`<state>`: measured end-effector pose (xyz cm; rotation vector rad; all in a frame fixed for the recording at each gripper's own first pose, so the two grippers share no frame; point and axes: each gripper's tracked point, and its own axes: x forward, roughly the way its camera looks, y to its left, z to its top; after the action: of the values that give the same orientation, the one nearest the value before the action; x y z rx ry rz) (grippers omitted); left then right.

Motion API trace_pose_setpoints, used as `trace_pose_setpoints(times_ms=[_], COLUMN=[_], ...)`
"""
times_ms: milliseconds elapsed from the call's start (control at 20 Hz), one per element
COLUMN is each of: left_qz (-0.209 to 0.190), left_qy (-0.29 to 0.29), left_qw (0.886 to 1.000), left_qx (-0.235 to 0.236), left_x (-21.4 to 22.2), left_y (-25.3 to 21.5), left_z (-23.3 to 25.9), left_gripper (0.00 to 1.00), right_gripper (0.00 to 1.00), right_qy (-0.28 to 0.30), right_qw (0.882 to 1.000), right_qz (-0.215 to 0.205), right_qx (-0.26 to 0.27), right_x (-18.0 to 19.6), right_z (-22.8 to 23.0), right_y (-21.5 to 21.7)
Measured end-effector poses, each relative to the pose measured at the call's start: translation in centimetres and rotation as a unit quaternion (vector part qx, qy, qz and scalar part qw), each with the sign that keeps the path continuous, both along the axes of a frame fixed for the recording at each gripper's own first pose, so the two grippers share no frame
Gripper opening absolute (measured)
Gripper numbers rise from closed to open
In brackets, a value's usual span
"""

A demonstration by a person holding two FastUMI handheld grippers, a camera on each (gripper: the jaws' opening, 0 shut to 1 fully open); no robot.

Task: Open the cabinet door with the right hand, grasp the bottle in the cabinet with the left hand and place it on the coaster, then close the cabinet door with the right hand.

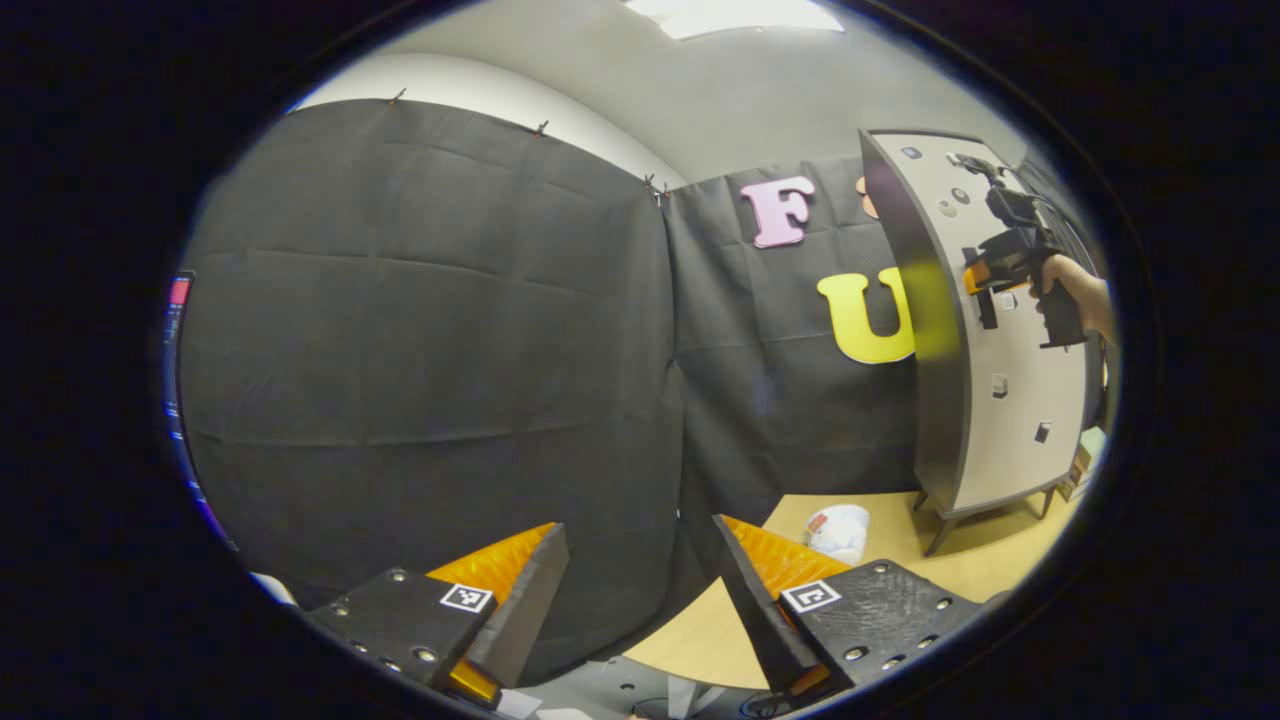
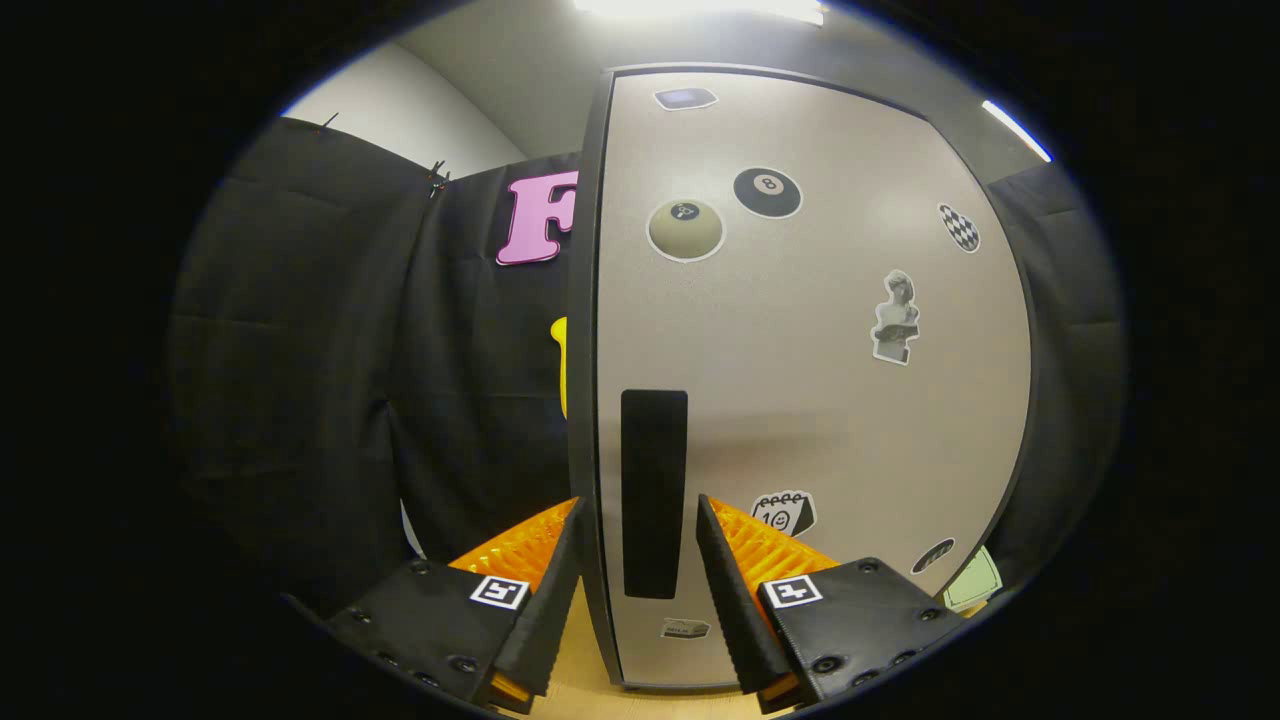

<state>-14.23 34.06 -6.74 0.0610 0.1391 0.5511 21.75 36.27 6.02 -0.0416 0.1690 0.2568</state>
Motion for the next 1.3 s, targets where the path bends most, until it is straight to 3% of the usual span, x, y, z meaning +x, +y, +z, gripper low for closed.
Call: trace_pose_setpoints(times_ms=[100, 150, 250, 400, 450, 500, 1000, 1300], left_qz=[0.004, 0.005, 0.007, 0.001, -0.002, -0.005, -0.075, -0.129], left_qy=[0.000, 0.001, 0.002, 0.000, 0.000, -0.001, -0.021, -0.018], left_qw=[1.000, 1.000, 1.000, 1.000, 1.000, 1.000, 0.997, 0.991], left_qx=[-0.002, -0.003, -0.005, -0.008, -0.008, -0.008, -0.008, -0.015], left_x=[-0.3, -0.4, -0.4, -0.1, 0.2, 0.5, 5.2, 6.6], left_y=[0.5, 0.6, 0.8, 0.4, 0.3, -0.1, -5.0, -7.1], left_z=[-0.1, -0.2, -0.3, -0.5, -0.3, -0.3, 1.0, 0.7], left_gripper=[0.87, 0.87, 0.87, 0.87, 0.87, 0.89, 0.87, 0.87], right_gripper=[0.68, 0.58, 0.40, 0.33, 0.22, 0.17, 0.15, 0.17], right_qy=[0.014, 0.018, 0.030, 0.045, 0.046, 0.046, 0.067, 0.072], right_qw=[1.000, 0.999, 0.999, 0.999, 0.999, 0.999, 0.993, 0.991], right_qz=[-0.007, -0.025, -0.023, -0.010, -0.004, 0.005, 0.092, 0.108], right_qx=[-0.002, -0.005, 0.003, -0.001, -0.004, -0.009, 0.019, 0.031], right_x=[0.7, 1.2, 1.3, 1.3, 1.1, 0.9, -1.3, -2.3], right_z=[-0.5, -0.5, -0.9, -1.0, -1.0, -1.0, -0.9, -0.7], right_y=[0.1, -0.4, -0.4, -0.3, -0.4, -0.4, -1.6, -2.7])
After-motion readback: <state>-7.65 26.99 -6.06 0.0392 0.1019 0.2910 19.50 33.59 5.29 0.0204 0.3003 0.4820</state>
